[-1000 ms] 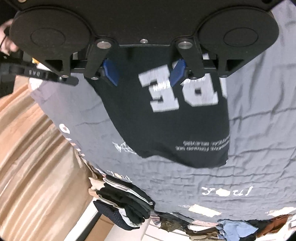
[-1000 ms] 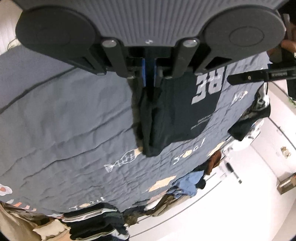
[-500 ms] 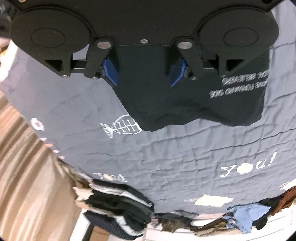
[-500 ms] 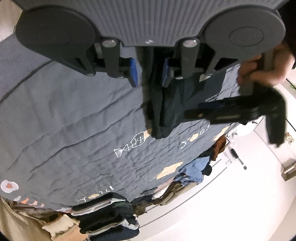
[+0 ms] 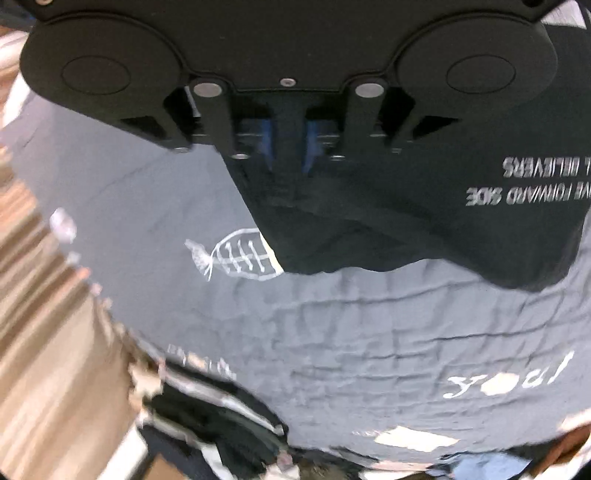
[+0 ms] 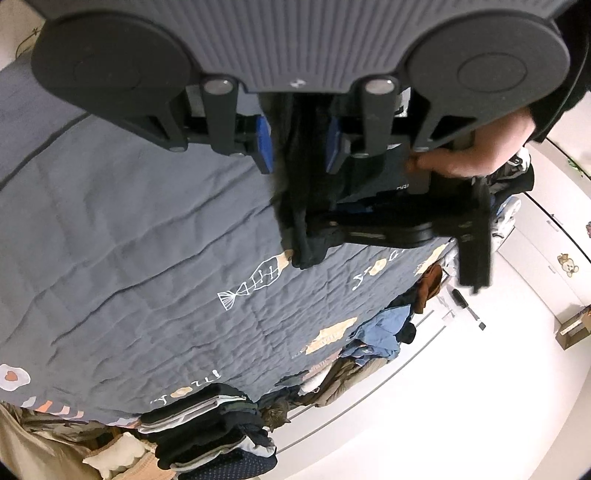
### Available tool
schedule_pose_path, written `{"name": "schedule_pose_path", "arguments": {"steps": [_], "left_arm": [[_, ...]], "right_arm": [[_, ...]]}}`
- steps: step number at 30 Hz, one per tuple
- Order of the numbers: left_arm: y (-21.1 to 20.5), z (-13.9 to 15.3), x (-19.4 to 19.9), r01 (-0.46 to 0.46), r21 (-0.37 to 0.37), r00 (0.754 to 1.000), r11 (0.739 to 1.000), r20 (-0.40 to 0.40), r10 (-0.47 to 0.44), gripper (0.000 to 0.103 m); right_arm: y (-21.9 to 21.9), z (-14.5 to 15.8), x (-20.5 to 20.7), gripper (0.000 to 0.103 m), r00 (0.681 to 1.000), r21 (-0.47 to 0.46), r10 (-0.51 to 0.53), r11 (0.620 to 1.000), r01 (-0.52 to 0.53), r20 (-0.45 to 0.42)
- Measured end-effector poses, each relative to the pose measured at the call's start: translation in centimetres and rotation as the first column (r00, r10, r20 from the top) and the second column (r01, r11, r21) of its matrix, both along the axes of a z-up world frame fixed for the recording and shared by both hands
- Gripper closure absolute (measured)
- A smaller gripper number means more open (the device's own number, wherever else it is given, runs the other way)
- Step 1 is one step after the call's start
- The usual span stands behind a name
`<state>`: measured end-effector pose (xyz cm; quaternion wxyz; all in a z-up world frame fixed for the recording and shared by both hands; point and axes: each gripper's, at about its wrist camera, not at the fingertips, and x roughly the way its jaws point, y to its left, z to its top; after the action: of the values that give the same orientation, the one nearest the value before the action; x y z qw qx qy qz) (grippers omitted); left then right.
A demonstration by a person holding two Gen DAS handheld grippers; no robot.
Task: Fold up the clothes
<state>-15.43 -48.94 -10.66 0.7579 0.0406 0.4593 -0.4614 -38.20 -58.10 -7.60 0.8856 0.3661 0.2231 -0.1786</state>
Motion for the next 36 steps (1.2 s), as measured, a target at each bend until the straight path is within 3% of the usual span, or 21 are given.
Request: {"name": "schedule_pose_path", "arguments": {"steps": [4, 9, 13, 17, 20, 27, 31, 36], "left_arm": [[4.0, 0.0, 0.8, -0.066, -0.145, 0.994, 0.987, -0.094, 0.053, 0.094], [9.8, 0.7, 0.9, -0.157, -0.363, 0.978, 0.918, -0.184, 0.094, 0.094], [12.5, 1.0, 1.0, -0.175, -0.427, 0.973, 0.887, -0.211, 0.09, 0.094], [13.4, 1.2, 1.3, -0.179, -0.444, 0.972, 0.878, -0.216, 0.089, 0.094], [13.5, 1.3, 1.3, -0.173, -0.446, 0.973, 0.878, -0.216, 0.082, 0.094], [13.5, 1.0, 1.5, -0.163, -0.44, 0.971, 0.883, -0.231, 0.064, 0.094], [13.7, 1.1, 1.6, -0.156, -0.442, 0.973, 0.884, -0.225, 0.059, 0.094], [14.0, 1.0, 1.7, -0.167, -0.447, 0.97, 0.879, -0.233, 0.066, 0.094]], "right_arm": [[0.1, 0.0, 0.1, 0.072, 1.0, -0.003, -0.004, 1.0, 0.003, -0.007], [-0.3, 0.2, 1.1, 0.072, 0.998, -0.025, 0.031, 0.999, -0.032, -0.055], [-1.4, 0.8, 2.6, 0.071, 0.993, -0.053, 0.069, 0.996, -0.074, -0.096], [-3.4, 0.7, 5.9, 0.069, 0.985, -0.059, 0.144, 0.987, -0.151, -0.097], [-4.2, -0.6, 8.5, 0.068, 0.974, -0.063, 0.173, 0.981, -0.184, -0.147], [-3.3, -2.4, 10.8, 0.068, 0.953, -0.08, 0.207, 0.97, -0.229, -0.219], [-3.0, -2.0, 10.8, 0.097, 0.957, -0.079, 0.212, 0.97, -0.231, -0.198], [-2.7, -0.8, 10.0, 0.097, 0.964, -0.155, 0.203, 0.961, -0.23, -0.171]]}}
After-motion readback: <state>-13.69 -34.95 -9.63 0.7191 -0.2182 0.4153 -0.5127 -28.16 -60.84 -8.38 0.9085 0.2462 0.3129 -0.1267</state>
